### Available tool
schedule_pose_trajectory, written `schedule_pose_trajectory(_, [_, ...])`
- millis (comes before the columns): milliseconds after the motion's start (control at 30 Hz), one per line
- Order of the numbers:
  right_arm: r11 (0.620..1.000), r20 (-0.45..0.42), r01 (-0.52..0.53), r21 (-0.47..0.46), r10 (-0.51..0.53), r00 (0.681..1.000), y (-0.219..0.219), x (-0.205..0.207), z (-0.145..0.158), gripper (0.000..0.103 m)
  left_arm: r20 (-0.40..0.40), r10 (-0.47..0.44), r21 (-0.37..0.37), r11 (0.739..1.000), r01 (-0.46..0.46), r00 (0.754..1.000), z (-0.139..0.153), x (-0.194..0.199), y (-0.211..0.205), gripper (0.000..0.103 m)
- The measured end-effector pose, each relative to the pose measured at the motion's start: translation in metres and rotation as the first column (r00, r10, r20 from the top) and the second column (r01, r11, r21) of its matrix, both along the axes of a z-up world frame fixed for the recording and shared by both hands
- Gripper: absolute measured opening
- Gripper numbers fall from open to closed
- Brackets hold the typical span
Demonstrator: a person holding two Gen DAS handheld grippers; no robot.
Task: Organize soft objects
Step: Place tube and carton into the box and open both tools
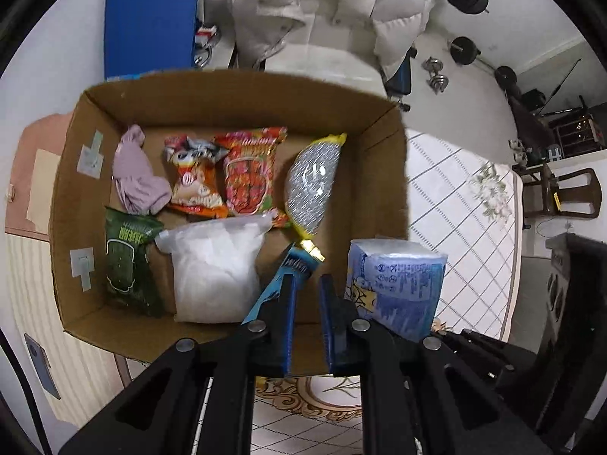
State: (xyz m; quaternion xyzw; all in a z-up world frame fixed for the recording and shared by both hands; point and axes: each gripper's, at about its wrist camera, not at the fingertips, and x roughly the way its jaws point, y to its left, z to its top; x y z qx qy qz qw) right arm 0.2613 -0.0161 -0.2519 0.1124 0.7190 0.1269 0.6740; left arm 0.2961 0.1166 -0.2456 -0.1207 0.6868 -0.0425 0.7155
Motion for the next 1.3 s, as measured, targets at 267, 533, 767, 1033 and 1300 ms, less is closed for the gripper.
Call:
schedule_pose_trajectory(267, [0.999, -0.038, 0.006, -0.047, -0.008, 0.999, 0.010, 0.006, -0.012, 0.068, -0.064, -0.009, 0.076, 0.997, 0.014, 0.998, -0.006, -0.003, 0.020, 0.023])
schedule_pose_trajectory(533, [0.998, -0.028, 0.002, -0.067, -0.004, 1.000, 0.017, 0.006, -0.003, 0.073, -0.079, 0.019, 0.107, 0.994, -0.011, 0.997, -0.013, -0.012, 0.048, 0.040])
schedule_pose_trajectory(767, [0.989, 0.017, -0.019, -0.146, 0.022, 1.000, 0.022, -0.001, -0.004, 0.103, -0.031, 0.018, 0.176, 0.984, -0.013, 0.999, -0.021, -0.029, 0.063, 0.092])
schedule_pose_trajectory(1033, [0.967, 0.076, -0.039, -0.252, 0.060, 0.995, 0.028, -0.009, 0.001, 0.103, -0.001, 0.047, 0.222, 0.974, -0.046, 0.999, -0.021, -0.048, 0.080, 0.100])
schedule_pose_trajectory(1300, [0.953, 0.106, -0.040, -0.299, 0.075, 0.992, 0.035, -0.015, 0.003, 0.103, 0.046, 0.052, 0.266, 0.962, -0.062, 0.998, -0.010, -0.054, 0.089, 0.101])
